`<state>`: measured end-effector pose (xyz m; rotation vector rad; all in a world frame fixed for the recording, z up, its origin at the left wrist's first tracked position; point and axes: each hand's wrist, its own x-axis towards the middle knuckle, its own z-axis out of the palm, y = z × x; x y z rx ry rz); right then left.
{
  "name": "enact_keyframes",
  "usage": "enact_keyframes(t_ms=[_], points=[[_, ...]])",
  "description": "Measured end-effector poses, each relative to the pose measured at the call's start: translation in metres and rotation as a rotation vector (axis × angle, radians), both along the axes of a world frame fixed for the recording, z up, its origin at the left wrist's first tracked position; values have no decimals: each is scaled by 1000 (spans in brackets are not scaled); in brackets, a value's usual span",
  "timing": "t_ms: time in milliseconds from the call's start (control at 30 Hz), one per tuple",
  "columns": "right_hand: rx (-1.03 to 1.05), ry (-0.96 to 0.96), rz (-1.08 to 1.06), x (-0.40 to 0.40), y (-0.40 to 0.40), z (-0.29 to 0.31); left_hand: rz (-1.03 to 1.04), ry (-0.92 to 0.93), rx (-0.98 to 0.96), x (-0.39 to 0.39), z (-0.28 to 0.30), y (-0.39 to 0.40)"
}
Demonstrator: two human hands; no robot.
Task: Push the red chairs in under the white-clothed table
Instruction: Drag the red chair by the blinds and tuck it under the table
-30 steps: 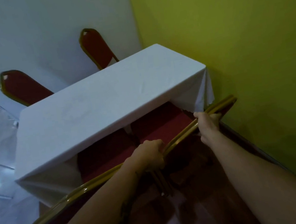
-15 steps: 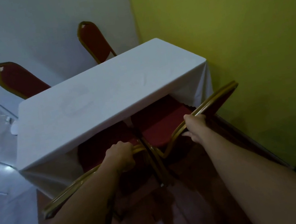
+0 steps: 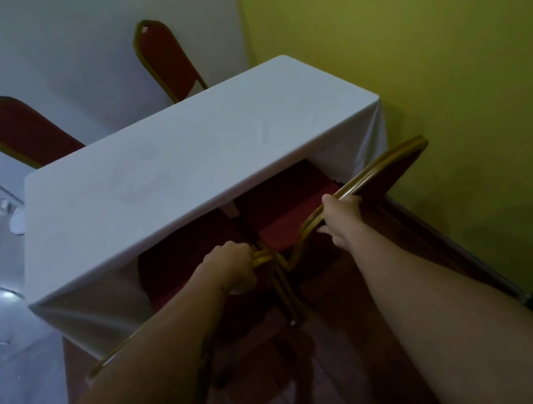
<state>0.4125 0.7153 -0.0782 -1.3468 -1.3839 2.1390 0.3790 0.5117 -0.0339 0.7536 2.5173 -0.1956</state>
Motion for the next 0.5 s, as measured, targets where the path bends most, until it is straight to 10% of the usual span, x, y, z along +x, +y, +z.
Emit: enact_keyframes(t_ms=[500], points=[[-107, -125, 203, 0, -34, 19, 226, -228, 328, -11, -5, -16]])
